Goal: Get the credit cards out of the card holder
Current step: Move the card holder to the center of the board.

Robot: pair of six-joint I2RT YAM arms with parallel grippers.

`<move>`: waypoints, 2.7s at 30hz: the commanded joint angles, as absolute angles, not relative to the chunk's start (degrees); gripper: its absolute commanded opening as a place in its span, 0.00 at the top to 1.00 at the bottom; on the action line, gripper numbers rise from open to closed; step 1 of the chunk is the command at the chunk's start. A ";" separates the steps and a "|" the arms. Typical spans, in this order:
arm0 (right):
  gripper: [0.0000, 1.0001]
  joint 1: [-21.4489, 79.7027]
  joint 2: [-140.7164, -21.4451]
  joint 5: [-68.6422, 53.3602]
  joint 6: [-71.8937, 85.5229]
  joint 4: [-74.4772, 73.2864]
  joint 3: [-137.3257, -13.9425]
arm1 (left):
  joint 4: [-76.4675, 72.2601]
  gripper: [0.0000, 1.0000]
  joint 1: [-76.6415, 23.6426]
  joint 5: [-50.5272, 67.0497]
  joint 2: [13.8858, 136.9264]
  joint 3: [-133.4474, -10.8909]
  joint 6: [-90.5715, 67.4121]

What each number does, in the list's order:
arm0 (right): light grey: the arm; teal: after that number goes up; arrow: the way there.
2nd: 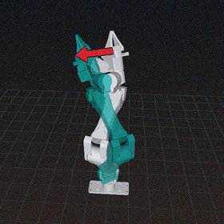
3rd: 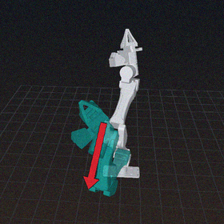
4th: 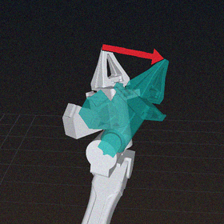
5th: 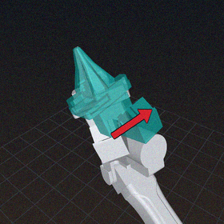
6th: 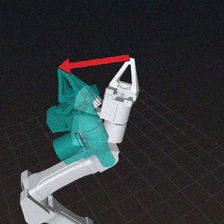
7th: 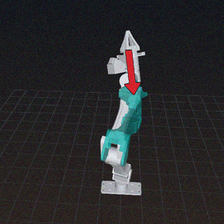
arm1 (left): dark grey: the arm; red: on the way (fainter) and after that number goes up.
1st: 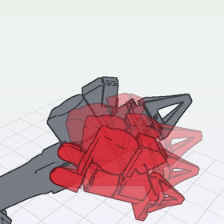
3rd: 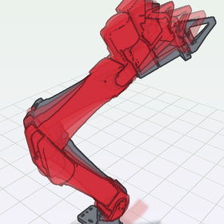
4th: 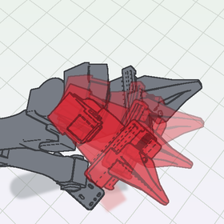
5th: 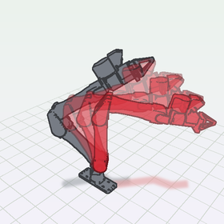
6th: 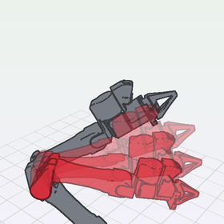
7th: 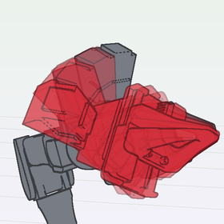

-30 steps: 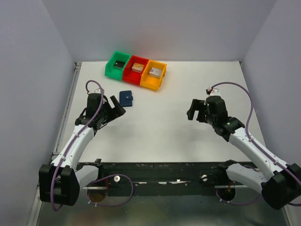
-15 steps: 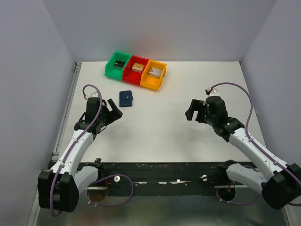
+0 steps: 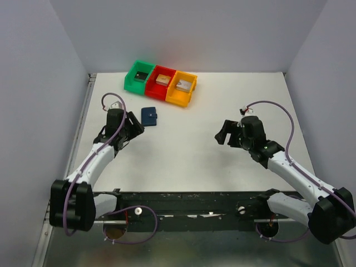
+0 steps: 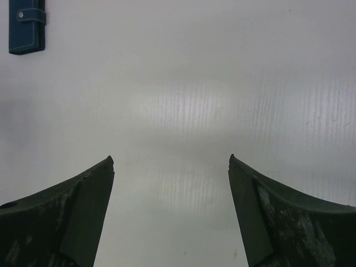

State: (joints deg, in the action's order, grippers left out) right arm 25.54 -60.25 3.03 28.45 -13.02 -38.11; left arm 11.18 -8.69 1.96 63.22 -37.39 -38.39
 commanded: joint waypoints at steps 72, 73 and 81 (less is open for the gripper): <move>0.11 25.66 -70.58 -15.03 28.39 -8.44 -41.40 | 12.56 0.90 -9.13 11.78 106.70 -67.76 -26.11; 0.11 25.66 -70.58 -15.12 28.39 -8.44 -41.40 | 12.83 0.90 -9.66 11.60 106.79 -67.85 -25.84; 0.11 25.66 -69.52 -15.20 28.74 -8.53 -40.08 | 12.74 0.89 -14.32 11.69 106.35 -65.57 -24.17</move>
